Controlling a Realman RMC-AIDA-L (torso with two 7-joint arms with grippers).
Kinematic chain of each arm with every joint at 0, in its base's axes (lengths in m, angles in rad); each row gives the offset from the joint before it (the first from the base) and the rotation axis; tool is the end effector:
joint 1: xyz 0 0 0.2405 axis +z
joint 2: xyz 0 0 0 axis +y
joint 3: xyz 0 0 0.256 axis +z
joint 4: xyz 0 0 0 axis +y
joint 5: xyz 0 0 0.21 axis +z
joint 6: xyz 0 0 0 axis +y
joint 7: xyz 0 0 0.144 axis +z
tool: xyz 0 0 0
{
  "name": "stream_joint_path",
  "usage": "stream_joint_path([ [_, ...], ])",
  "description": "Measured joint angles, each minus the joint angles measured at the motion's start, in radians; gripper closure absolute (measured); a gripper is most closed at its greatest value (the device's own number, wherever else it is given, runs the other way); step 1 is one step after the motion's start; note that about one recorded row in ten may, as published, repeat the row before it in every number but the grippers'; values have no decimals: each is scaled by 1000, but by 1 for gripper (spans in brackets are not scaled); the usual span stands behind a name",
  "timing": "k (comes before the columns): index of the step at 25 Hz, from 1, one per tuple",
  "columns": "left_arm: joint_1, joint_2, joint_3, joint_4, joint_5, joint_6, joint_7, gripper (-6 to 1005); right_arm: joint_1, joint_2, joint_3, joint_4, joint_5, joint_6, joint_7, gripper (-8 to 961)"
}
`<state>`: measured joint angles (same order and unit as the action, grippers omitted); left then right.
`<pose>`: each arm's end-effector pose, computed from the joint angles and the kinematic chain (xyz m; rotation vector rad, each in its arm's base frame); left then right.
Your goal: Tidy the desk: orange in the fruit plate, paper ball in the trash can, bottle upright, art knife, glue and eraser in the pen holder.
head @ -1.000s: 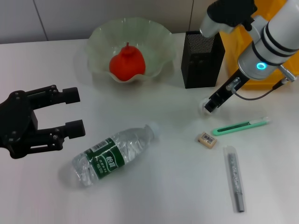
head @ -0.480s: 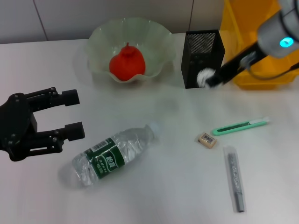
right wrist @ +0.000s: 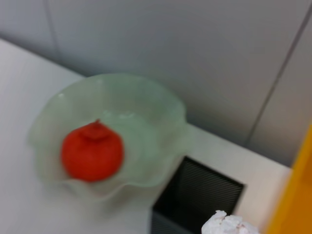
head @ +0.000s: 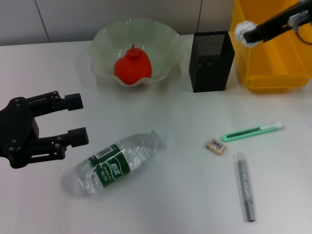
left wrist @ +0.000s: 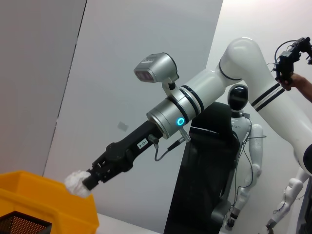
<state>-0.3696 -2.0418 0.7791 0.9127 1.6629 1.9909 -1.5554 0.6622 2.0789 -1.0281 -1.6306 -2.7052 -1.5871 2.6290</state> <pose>-0.2303 0.2737 0.0672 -2.8384 -0.4547 -1.1495 0.1476 0.3885 0.1101 -2.2254 0.9176 -0.1261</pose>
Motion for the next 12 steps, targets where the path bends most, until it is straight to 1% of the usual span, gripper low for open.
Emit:
stream_joint_path([
  [2,0,0,0,0,0,0,0,224,0,0,7,0,-17,11,0,677],
  [5,-3,2,0,-6,0,-1,0,225,0,-1,12,19,-113,68,1,679],
  [8,-4,3,0,-8,0,-3,1,225,2,-1,12,48,-143,101,2,679],
  [10,-5,4,0,-9,0,-4,1,225,9,-1,12,128,-184,193,3,679],
  [12,-5,3,0,-9,0,-5,1,226,12,-1,10,150,-192,217,3,679],
])
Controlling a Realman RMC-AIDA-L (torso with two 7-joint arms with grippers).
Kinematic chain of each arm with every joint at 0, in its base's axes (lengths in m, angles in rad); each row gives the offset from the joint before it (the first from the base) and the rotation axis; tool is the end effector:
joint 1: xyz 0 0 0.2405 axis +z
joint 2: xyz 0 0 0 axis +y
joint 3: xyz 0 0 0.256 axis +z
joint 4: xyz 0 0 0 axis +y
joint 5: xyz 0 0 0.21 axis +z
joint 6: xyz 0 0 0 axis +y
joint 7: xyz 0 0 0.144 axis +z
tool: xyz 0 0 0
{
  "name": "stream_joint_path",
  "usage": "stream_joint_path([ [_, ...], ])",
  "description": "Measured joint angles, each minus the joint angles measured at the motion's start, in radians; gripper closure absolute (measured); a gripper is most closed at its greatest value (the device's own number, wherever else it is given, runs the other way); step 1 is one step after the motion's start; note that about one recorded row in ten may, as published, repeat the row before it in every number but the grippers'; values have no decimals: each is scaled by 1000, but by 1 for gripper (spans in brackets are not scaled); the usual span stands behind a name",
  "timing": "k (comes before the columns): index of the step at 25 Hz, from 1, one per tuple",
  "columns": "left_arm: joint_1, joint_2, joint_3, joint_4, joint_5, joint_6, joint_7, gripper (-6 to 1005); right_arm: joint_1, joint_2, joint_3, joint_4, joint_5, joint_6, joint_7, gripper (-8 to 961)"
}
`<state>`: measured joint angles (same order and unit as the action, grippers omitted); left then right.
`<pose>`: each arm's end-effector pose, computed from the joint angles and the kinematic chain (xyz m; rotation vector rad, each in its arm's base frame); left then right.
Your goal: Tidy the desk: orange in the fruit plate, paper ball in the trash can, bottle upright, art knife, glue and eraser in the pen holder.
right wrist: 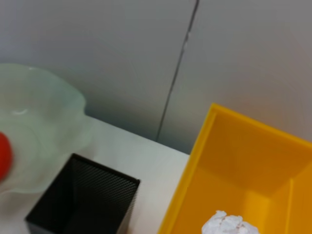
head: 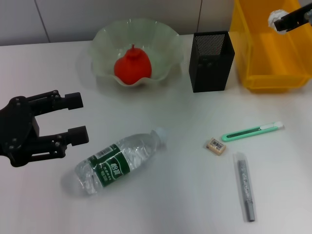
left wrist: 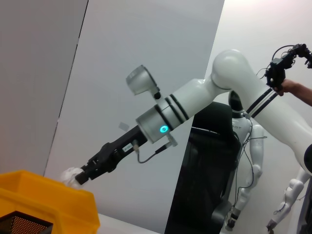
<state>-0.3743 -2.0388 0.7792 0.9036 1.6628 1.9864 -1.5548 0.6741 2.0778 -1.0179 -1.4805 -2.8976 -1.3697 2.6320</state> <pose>-0.2305 0.2752 0.0671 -2.8364 -0.4600 -1.1503 0.1857 0.4168 0.1177 -2.0172 0.9118 -0.2166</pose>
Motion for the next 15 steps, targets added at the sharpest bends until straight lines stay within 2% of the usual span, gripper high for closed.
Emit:
stream_joint_path([
  [6,3,1,0,0,0,0,0,227,29,-5,4,123,-20,103,0,679],
  [9,5,1,-3,0,0,0,0,227,40,-19,5,219,-20,191,0,679],
  [15,6,0,-7,-1,0,0,-1,228,64,-43,26,350,-21,271,2,680],
])
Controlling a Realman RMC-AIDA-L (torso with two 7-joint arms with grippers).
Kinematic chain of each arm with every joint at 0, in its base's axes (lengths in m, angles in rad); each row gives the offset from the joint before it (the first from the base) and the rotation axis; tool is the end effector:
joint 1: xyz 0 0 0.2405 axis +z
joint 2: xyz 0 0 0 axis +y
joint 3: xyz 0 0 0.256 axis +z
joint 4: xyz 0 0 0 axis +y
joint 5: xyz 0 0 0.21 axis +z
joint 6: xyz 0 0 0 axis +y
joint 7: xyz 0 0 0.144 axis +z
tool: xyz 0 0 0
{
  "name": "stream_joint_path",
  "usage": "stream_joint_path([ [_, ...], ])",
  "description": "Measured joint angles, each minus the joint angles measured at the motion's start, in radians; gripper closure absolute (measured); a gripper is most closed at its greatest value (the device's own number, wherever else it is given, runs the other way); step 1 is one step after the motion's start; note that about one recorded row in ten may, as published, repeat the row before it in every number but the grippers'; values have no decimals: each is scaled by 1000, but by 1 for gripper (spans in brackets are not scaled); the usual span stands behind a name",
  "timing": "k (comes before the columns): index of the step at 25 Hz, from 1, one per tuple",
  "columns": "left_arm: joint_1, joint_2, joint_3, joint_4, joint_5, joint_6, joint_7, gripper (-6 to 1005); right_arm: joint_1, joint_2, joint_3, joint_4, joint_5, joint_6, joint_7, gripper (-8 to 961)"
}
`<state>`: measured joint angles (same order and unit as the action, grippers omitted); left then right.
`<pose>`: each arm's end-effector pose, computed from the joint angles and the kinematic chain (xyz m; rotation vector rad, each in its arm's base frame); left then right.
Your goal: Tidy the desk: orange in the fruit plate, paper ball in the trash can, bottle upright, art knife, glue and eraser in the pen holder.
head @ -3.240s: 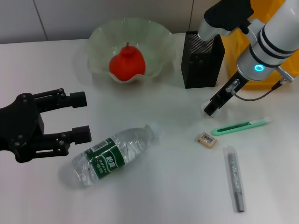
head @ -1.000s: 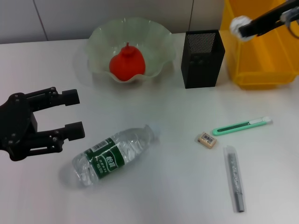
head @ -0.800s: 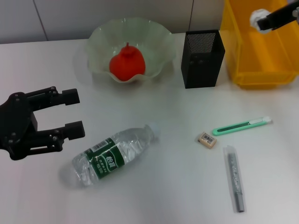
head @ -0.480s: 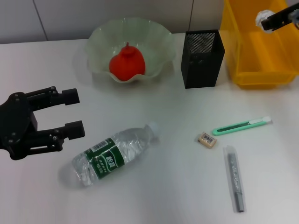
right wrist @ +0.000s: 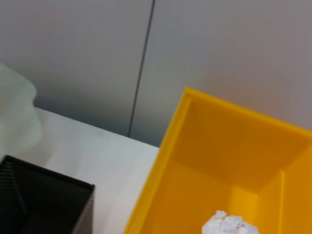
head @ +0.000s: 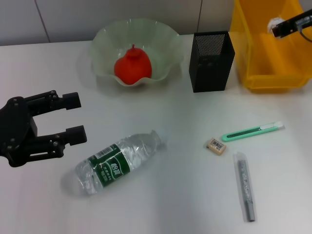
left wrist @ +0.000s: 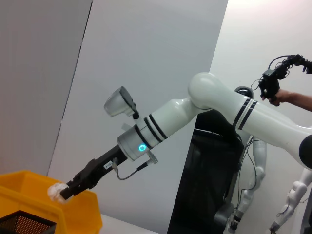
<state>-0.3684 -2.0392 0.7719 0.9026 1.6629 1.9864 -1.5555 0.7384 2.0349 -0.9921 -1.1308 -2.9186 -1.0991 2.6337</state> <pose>-0.2326 0.2741 0.0679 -2.8251 -0.4709 -1.1529 0.2285 0.4507 0.0973 -1.9561 0.9653 -0.2290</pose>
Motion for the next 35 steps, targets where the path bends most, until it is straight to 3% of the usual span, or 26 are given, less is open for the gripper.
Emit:
stream_joint_path([
  [4,0,1,0,-4,0,0,0,228,6,-11,11,61,-1,35,0,680],
  [16,4,1,-2,-4,0,-1,0,230,13,-11,4,46,3,6,-15,679],
  [19,5,1,-2,-4,0,2,-13,230,21,-12,-1,45,0,-16,-16,528],
  [23,7,3,-2,-3,0,3,-26,231,20,-11,-3,18,0,-28,-16,508],
  [26,9,2,-2,0,0,4,-26,231,-9,12,-10,-73,1,-54,-18,502],
  [27,12,0,-2,2,0,3,-24,231,-43,33,-27,-161,4,-85,-31,502],
  [29,13,-2,-2,4,0,2,-24,232,-74,44,-48,-230,18,-124,-41,501],
  [31,13,-3,-1,6,0,1,-24,232,-91,47,-60,-262,37,-152,-45,500],
  [33,13,-5,-1,8,0,0,-21,232,-132,45,-68,-317,124,-204,-53,499],
  [34,13,-8,-2,9,0,-4,-18,232,-176,42,-46,-363,250,-250,-80,499],
  [35,13,-8,-2,9,0,-4,-18,232,-176,42,-46,-363,250,-250,-80,500],
])
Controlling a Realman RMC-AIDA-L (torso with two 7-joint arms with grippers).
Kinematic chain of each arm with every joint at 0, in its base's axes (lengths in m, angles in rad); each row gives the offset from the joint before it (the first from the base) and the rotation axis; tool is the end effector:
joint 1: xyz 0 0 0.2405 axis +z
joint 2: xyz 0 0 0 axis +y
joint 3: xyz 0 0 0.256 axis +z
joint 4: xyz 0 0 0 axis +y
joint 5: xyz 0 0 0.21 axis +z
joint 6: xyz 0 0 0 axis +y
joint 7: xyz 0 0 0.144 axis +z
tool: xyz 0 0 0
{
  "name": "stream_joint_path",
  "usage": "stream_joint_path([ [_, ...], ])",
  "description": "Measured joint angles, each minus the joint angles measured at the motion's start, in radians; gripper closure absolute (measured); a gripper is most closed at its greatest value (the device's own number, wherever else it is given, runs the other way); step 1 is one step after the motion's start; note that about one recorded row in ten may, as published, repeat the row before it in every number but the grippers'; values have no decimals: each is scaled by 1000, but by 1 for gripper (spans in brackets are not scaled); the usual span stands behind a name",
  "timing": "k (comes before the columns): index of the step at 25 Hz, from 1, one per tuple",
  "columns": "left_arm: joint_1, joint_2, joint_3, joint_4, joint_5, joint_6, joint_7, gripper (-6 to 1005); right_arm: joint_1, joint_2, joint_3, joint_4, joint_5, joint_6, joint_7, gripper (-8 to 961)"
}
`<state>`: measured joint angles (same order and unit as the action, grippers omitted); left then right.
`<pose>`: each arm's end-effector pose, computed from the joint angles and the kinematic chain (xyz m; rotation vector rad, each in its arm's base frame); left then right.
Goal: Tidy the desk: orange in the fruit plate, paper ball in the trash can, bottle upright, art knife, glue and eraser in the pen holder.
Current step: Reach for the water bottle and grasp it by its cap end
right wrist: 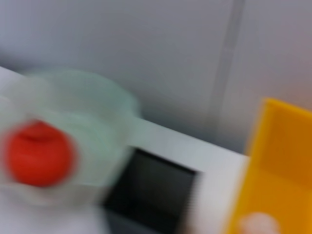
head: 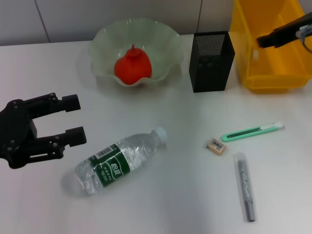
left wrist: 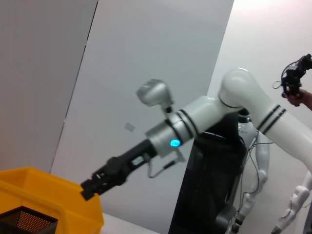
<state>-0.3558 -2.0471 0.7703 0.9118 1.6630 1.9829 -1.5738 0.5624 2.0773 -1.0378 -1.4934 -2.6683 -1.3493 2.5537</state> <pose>-0.2342 0.2716 0.0667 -2.8151 -0.5073 -1.1564 0.1975 0.3983 0.1013 -2.1462 0.9360 -0.0767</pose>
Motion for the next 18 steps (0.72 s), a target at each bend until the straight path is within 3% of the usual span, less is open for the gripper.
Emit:
stream_joint_path([
  [2,0,-6,0,2,5,-18,-4,233,-55,-7,81,-34,234,-103,-72,503],
  [3,0,-6,0,2,5,-18,-4,233,-55,-7,81,-34,234,-103,-72,505],
  [4,0,-11,2,5,10,-40,-16,233,-77,-17,158,-27,366,-195,-132,506],
  [6,0,-13,4,7,11,-51,-24,233,-85,-22,200,-14,432,-250,-168,507],
  [7,0,-14,8,10,12,-70,-43,233,-94,-36,284,33,528,-342,-241,508],
  [8,0,-14,8,10,12,-70,-43,233,-94,-36,284,33,528,-342,-241,508],
  [9,-1,-15,10,11,12,-69,-46,234,-99,-59,364,111,616,-439,-341,509],
  [10,-1,-15,10,11,12,-69,-46,234,-99,-59,364,111,616,-439,-341,509],
  [11,-3,-15,10,10,12,-67,-46,234,-101,-75,396,161,649,-490,-397,510],
  [12,-6,-17,10,4,11,-69,-52,234,-104,-107,433,261,696,-591,-499,508],
  [13,-6,-17,10,4,11,-69,-52,241,-104,-107,433,261,696,-591,-499,506],
  [14,-7,-17,11,0,11,-73,-55,248,-106,-139,446,365,711,-660,-575,504],
  [18,-7,-21,11,-30,7,-89,-54,277,-121,-155,455,448,708,-689,-642,497],
])
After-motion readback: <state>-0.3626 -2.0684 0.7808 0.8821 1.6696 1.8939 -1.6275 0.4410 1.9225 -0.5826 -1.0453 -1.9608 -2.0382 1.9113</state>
